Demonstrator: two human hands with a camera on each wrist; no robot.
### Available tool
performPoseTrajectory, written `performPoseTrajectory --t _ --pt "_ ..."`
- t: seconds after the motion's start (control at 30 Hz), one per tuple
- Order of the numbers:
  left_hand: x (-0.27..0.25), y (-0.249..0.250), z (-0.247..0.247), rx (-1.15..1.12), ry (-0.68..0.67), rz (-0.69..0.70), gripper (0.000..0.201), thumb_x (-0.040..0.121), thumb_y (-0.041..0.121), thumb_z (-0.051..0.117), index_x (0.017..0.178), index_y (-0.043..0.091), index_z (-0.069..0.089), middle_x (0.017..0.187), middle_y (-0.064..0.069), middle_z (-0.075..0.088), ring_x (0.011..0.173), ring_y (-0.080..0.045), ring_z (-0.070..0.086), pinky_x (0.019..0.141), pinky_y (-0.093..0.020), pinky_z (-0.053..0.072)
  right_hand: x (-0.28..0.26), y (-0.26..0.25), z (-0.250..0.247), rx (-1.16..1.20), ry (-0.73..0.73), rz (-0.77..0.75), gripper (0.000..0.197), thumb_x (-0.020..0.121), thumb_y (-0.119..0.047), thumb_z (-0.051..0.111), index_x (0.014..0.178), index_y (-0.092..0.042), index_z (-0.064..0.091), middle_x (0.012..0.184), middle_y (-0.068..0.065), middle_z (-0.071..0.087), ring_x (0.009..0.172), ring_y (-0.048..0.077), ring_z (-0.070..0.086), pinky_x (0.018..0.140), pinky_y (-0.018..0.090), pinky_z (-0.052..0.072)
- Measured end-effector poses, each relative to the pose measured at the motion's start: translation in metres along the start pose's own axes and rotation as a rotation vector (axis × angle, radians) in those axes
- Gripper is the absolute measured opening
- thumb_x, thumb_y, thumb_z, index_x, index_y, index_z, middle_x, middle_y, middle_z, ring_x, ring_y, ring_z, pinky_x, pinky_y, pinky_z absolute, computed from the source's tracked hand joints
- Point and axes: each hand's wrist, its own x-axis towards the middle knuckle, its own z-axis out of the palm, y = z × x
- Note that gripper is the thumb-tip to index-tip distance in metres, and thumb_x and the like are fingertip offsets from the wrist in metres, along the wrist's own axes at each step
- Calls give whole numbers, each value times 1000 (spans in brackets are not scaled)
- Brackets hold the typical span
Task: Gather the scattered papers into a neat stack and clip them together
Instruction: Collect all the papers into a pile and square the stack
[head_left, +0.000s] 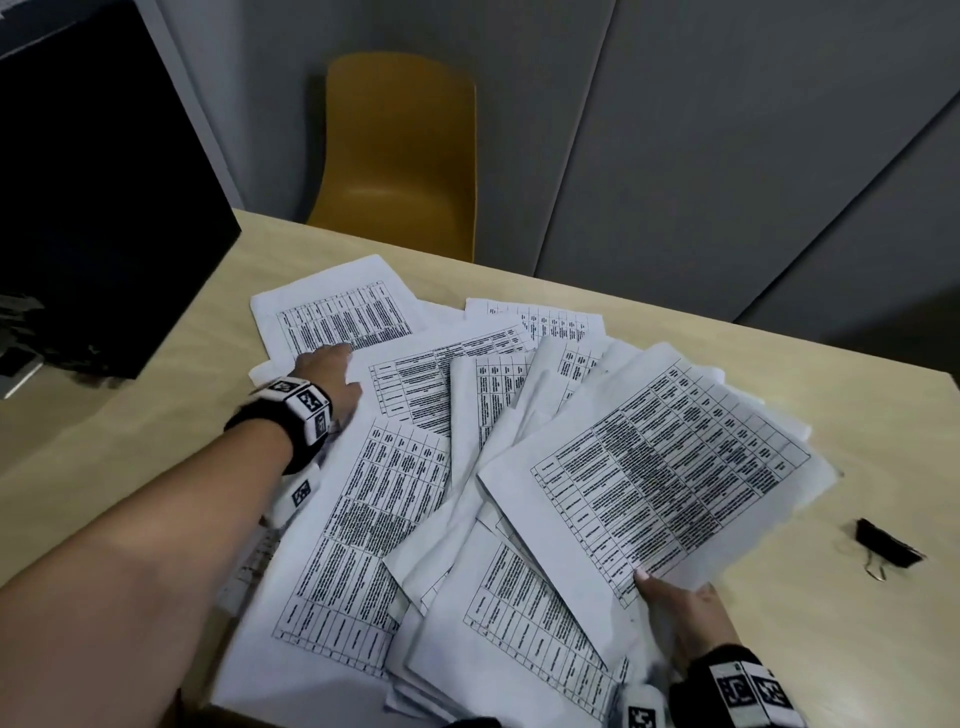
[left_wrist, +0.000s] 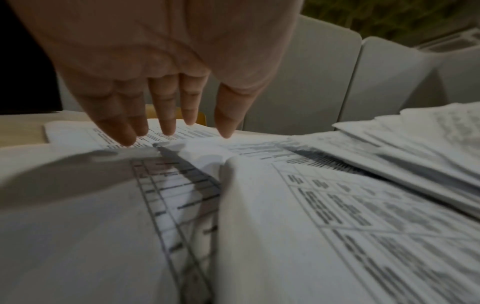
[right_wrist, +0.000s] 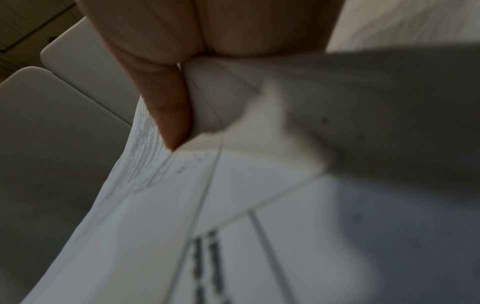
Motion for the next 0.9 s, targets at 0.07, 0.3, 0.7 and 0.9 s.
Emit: performPoseTrajectory --t 0.07,0.3,0.7,0.9 --pt "10 3 1 90 -85 20 56 89 34 49 136 9 31 146 -15 36 132 -38 33 109 -51 30 2 2 -2 -11 -10 32 73 55 -30 86 108 -22 36 34 -11 36 26 4 32 34 12 34" --pt "1 6 12 416 -295 65 66 93 57 17 148 22 13 160 -1 1 145 -34 -6 113 -63 2 11 3 -1 -104 45 -14 98 54 -40 80 130 -3 32 114 19 49 101 33 52 79 39 44" --pt "-34 -16 14 -89 -21 -66 67 77 48 65 127 9 45 122 -19 51 105 -34 55 88 -36 44 4 4 -1 -107 23 -5 51 73 -32 76 100 -15 36 72 11 38 48 21 48 44 27 46" --pt "-36 -3 28 -41 -115 -74 69 77 36 72 131 4 44 134 -15 53 118 -31 52 94 -33 42 5 2 2 -59 0 -20 63 66 -32 79 103 -19 30 70 8 34 56 18 40 39 22 44"
